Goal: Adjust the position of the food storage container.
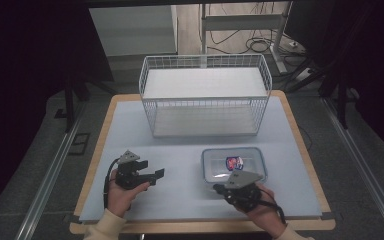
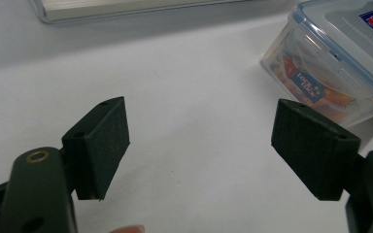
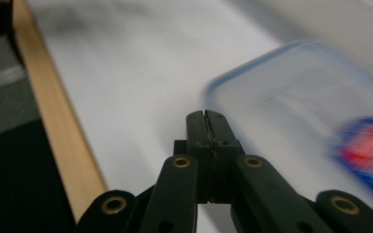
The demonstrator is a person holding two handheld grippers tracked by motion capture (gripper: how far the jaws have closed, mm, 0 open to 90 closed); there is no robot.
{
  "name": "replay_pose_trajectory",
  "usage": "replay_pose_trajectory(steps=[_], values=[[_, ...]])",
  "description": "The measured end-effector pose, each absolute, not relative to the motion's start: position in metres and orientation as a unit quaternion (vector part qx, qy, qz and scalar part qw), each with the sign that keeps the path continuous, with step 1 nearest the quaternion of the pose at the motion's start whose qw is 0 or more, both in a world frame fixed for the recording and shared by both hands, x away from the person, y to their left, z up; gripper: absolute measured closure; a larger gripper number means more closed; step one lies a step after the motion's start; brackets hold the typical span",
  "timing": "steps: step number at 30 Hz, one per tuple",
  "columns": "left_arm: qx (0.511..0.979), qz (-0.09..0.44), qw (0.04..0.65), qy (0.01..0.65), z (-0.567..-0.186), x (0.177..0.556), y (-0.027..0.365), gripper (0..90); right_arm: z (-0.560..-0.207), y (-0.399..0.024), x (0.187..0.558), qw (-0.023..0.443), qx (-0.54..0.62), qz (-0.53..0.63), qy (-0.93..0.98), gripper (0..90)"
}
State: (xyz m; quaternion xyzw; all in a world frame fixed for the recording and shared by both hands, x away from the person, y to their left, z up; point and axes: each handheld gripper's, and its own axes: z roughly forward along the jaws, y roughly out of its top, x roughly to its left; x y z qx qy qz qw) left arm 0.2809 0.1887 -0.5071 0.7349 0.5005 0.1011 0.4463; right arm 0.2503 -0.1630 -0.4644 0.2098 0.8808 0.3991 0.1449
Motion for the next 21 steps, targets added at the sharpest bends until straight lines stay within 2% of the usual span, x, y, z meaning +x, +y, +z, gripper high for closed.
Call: replay_pose_trajectory(steps=[3,4,6,10,13,17,21], values=[[0.735,0.102,0.446,0.500,-0.507,0.281,0.189,21.4,-0.441,-0.201,0.264,0.172,0.268,0.428,0.846,89.7],[0.735,0.103,0.446,0.500,-0.507,0.281,0.189,21.4,-0.441,-0.201,0.264,0.172,0.268,0.428,0.846,89.7],[0.735,0.102,0.446,0.500,-0.507,0.281,0.189,21.4,-0.432,-0.231,0.278,0.204,0.314,0.427,0.823,89.7],[0.736,0.101,0.444,0.501,-0.508,0.282,0.189,21.3,-0.435,-0.261,0.295,0.231,0.360,0.412,0.804,89.7],[0.735,0.106,0.446,0.500,-0.507,0.281,0.189,21.9,-0.454,-0.291,0.312,0.253,0.416,0.385,0.784,89.7],[0.734,0.108,0.449,0.498,-0.505,0.280,0.189,21.8,-0.471,-0.301,0.321,0.234,0.441,0.366,0.786,89.7],[0.735,0.106,0.448,0.498,-0.506,0.281,0.189,21.8,-0.484,-0.299,0.326,0.194,0.443,0.348,0.803,89.7]])
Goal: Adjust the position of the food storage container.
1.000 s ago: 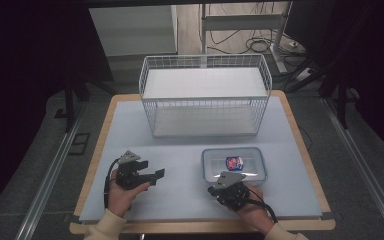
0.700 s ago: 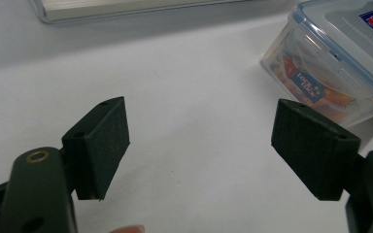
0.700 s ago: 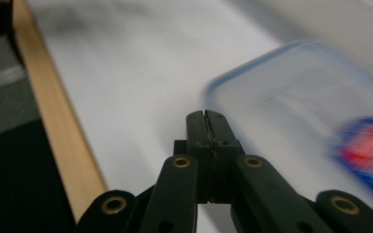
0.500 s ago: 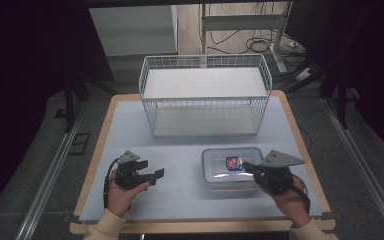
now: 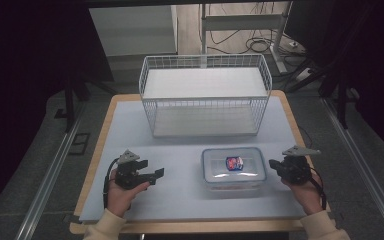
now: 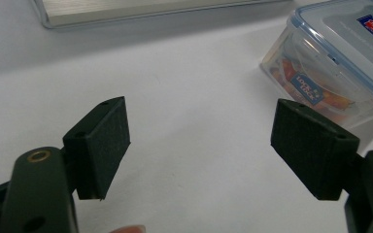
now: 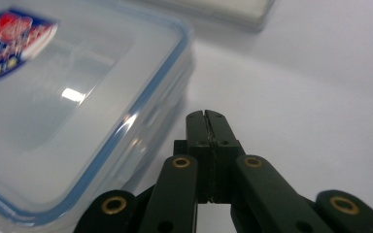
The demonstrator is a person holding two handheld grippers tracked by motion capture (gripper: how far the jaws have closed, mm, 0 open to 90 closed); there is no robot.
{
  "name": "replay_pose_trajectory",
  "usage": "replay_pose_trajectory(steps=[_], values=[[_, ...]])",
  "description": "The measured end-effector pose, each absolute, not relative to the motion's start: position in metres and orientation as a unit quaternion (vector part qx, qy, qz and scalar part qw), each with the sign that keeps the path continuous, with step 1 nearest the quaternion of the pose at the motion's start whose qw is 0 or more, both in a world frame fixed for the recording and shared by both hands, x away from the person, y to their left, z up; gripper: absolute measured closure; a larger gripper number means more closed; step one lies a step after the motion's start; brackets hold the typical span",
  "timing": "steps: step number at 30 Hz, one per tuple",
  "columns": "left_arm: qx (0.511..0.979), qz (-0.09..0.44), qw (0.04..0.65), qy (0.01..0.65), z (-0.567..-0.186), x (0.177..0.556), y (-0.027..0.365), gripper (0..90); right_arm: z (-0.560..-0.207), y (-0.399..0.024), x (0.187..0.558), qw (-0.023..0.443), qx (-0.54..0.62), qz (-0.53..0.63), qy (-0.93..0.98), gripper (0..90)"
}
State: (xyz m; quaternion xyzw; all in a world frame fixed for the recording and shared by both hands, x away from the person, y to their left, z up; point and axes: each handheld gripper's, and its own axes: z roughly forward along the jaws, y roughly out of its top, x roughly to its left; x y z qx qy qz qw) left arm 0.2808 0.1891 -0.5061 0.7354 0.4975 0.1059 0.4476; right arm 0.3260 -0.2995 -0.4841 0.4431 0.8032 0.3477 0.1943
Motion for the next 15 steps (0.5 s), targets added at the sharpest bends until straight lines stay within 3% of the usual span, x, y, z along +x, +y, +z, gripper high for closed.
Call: replay_pose_trajectory(steps=[15], values=[[0.734,0.102,0.447,0.501,-0.508,0.283,0.192,21.7,-0.493,-0.280,0.319,0.161,0.419,0.340,0.827,89.8]])
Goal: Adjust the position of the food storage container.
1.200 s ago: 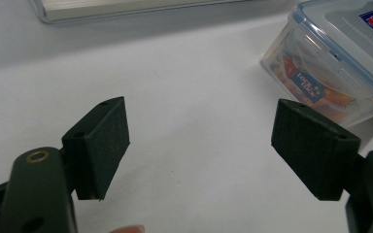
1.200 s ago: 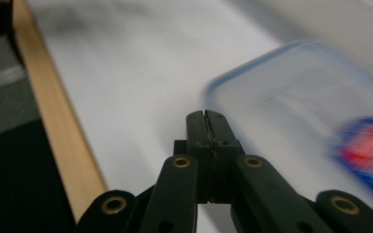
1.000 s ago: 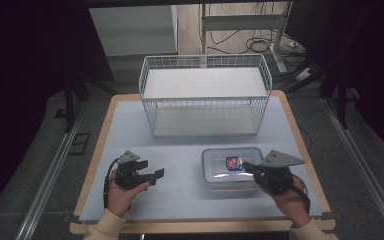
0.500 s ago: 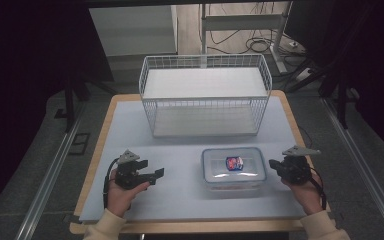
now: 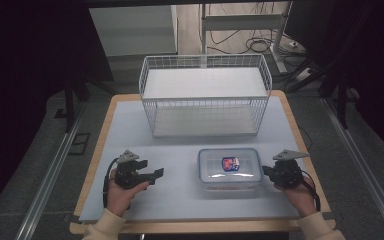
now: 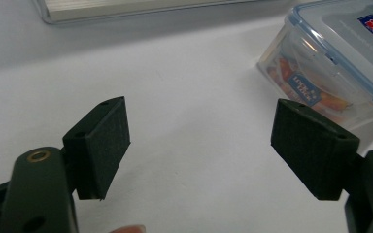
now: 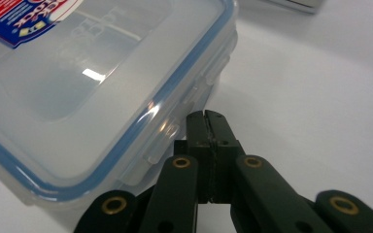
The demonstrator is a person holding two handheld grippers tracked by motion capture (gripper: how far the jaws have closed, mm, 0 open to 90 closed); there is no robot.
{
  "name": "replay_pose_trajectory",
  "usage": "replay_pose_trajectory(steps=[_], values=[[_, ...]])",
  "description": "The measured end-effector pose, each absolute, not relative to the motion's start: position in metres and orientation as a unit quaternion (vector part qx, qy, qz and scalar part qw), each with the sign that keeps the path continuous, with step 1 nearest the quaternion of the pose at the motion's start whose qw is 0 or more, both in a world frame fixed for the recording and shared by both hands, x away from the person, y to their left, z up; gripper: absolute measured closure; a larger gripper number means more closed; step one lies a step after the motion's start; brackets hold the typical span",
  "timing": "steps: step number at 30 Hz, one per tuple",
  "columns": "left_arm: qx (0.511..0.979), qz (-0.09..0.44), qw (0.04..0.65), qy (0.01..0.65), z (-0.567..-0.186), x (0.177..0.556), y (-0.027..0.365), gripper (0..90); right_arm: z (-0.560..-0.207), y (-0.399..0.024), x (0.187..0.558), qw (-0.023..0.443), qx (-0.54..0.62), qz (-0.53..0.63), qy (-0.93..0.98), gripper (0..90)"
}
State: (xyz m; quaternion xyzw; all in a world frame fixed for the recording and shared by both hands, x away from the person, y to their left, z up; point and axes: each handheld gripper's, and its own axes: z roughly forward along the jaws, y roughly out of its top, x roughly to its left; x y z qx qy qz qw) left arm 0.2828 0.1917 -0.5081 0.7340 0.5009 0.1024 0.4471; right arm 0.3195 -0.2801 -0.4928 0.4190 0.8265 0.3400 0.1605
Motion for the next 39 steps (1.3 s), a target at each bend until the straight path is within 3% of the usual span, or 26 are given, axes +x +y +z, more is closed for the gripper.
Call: replay_pose_trajectory(steps=[16,37,39], values=[[0.731,0.102,0.444,0.508,-0.510,0.285,0.195,21.8,-0.498,-0.225,0.322,0.148,0.378,0.355,0.842,89.8],[0.732,0.109,0.443,0.506,-0.509,0.284,0.196,21.5,-0.485,-0.264,0.317,0.143,0.399,0.405,0.810,89.6],[0.731,0.108,0.445,0.506,-0.507,0.283,0.195,21.5,-0.485,-0.264,0.317,0.139,0.396,0.408,0.811,86.1]])
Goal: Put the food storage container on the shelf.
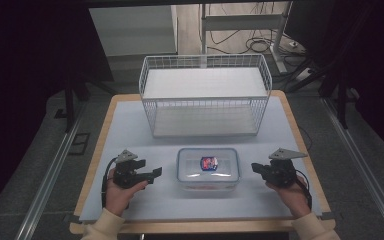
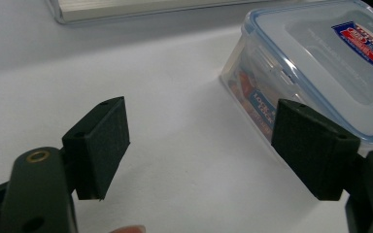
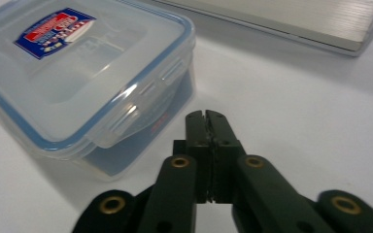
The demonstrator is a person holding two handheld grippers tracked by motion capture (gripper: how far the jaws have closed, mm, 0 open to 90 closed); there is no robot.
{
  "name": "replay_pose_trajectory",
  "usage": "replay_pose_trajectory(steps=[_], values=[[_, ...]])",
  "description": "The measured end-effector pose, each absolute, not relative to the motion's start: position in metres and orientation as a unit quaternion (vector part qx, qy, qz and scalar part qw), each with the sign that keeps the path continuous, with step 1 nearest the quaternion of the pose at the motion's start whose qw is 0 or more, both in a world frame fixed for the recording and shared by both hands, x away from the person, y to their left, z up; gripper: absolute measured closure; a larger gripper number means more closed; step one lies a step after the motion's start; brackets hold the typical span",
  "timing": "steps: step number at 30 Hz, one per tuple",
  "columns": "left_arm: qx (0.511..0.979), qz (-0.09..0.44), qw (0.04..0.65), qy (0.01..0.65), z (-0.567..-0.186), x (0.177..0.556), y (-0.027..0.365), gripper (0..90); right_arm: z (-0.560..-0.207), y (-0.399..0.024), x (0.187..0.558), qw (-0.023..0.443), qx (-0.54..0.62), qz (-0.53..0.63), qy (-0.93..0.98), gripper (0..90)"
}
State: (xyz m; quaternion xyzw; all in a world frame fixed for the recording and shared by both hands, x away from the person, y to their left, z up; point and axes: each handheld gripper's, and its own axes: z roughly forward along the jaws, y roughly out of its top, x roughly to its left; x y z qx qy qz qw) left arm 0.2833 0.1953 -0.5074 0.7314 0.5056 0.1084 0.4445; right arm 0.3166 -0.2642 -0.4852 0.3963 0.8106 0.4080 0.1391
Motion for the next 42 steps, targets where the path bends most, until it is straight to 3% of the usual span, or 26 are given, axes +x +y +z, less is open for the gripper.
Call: replay_pose_trajectory(steps=[3,8,12,17,22,42], values=[[0.730,0.105,0.449,0.504,-0.506,0.283,0.195,21.2,-0.484,-0.265,0.316,0.131,0.392,0.417,0.809,76.1],[0.736,0.126,0.438,0.501,-0.504,0.282,0.192,20.6,-0.481,-0.270,0.318,0.102,0.388,0.432,0.808,49.6],[0.736,0.122,0.441,0.500,-0.501,0.281,0.190,18.1,-0.481,-0.271,0.318,0.099,0.394,0.437,0.803,43.0],[0.723,0.059,0.464,0.508,-0.501,0.283,0.189,15.2,-0.478,-0.272,0.318,0.091,0.405,0.447,0.793,31.8],[0.711,-0.003,0.481,0.513,-0.505,0.289,0.181,13.9,-0.477,-0.271,0.318,0.078,0.406,0.449,0.792,26.3],[0.707,-0.101,0.477,0.513,-0.519,0.323,0.141,13.7,-0.479,-0.266,0.318,0.076,0.406,0.440,0.797,24.2]])
